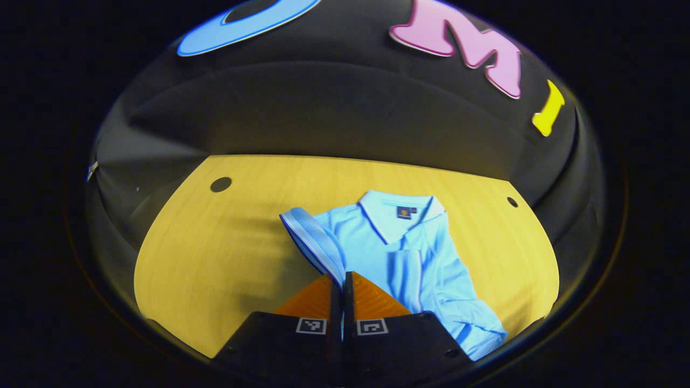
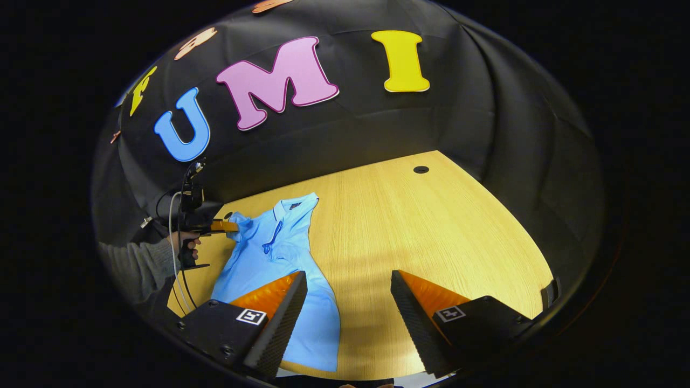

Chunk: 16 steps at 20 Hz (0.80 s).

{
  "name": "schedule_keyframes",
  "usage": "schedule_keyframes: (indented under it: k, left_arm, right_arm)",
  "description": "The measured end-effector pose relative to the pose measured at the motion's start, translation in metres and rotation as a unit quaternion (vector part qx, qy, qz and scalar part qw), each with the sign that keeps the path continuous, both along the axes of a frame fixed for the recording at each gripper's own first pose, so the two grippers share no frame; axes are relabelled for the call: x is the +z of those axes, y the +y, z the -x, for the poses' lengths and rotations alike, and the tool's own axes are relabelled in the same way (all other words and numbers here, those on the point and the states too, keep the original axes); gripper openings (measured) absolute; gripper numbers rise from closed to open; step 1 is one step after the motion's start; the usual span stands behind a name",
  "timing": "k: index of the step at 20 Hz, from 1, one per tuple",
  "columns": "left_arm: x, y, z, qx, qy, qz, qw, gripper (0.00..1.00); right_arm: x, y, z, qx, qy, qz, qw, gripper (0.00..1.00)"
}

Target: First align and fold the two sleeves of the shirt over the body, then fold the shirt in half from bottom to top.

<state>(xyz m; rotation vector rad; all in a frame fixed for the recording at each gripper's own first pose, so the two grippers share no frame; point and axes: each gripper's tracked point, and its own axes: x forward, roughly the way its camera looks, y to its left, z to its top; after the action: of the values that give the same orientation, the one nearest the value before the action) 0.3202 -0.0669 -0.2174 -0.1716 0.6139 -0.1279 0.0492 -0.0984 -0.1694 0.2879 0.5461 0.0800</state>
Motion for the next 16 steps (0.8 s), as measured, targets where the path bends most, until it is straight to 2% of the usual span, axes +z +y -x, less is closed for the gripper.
schedule_keyframes:
  k: [2,8,9,10,11,16]
  left_arm:
    - [0.003,-0.026,0.006,-0.023,-0.011,-0.008,1.0,0.06]
    - [-0.006,-0.091,0.02,-0.095,-0.023,-0.078,0.992,0.06]
    - [-0.01,-0.1,0.021,-0.105,-0.023,-0.089,0.99,0.11]
    - [-0.014,-0.106,0.024,-0.115,-0.023,-0.104,0.988,0.11]
    - [-0.019,-0.113,0.024,-0.127,-0.024,-0.122,0.984,0.06]
    - [-0.039,-0.135,0.028,-0.172,-0.024,-0.198,0.965,0.06]
  right_arm:
    - [-0.004,-0.003,0.004,-0.003,0.005,-0.002,1.0,0.97]
    - [-0.01,-0.01,0.015,-0.009,0.013,-0.006,1.0,0.97]
    - [-0.011,-0.011,0.017,-0.01,0.014,-0.006,1.0,0.97]
    - [-0.011,-0.013,0.018,-0.012,0.015,-0.007,1.0,0.97]
    - [-0.012,-0.014,0.019,-0.014,0.016,-0.008,1.0,0.97]
    - [-0.023,-0.021,0.026,-0.025,0.019,-0.009,0.999,0.97]
